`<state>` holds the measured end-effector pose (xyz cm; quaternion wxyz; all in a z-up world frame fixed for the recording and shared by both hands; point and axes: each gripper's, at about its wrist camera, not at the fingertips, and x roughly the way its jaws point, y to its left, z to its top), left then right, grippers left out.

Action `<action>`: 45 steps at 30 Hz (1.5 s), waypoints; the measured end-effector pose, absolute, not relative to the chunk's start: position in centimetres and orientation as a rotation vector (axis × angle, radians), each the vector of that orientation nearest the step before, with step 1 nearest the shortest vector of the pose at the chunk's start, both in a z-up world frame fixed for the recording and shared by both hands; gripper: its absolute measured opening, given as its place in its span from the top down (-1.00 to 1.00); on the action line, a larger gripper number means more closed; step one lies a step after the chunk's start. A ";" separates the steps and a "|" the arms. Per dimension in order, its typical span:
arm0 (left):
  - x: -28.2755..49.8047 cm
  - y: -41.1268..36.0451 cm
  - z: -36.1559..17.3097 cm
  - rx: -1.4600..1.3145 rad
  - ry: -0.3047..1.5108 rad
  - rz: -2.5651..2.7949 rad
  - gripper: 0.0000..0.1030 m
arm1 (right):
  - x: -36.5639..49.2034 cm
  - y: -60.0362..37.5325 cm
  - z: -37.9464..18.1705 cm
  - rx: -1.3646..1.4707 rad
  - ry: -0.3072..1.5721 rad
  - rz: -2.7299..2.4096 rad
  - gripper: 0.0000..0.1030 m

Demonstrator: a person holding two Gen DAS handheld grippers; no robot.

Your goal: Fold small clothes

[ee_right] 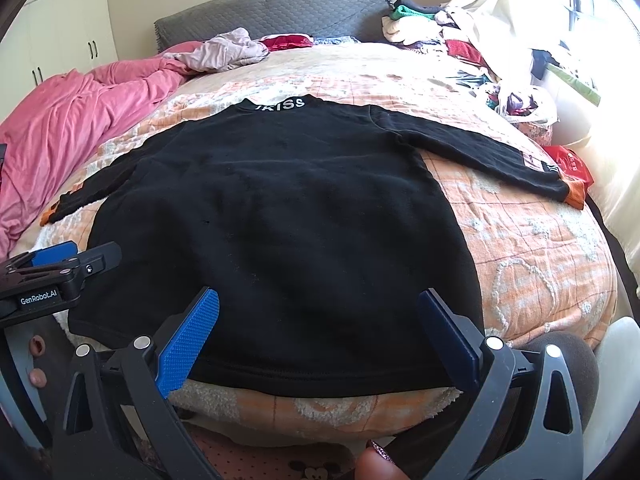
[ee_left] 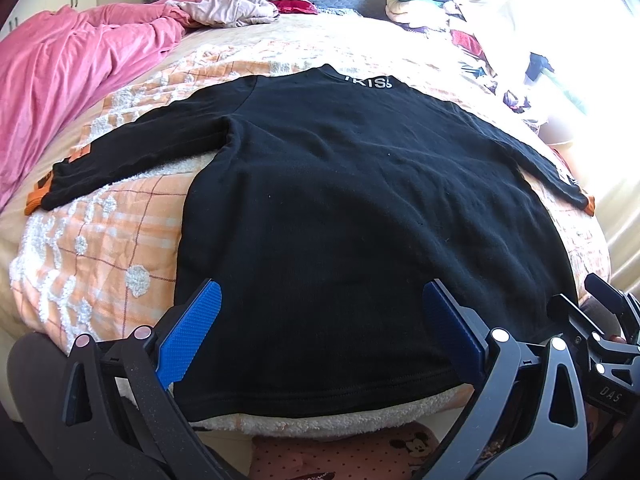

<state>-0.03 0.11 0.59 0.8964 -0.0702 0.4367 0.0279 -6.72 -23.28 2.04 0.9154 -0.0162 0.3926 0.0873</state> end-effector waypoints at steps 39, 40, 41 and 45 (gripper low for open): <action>0.0 -0.1 0.8 -0.147 0.893 0.054 -0.84 | -6.6 -23.7 1.6 -0.021 0.819 0.172 -0.92; 0.1 -0.2 0.8 -0.145 0.891 0.051 -0.84 | -6.6 -23.8 1.6 -0.019 0.820 0.171 -0.92; 0.3 -0.3 0.9 -0.143 0.889 0.049 -0.84 | -6.5 -23.8 1.6 -0.018 0.821 0.168 -0.92; 1.1 -0.6 0.9 -0.138 0.889 0.040 -0.84 | -5.9 -24.0 1.7 -0.012 0.820 0.158 -0.92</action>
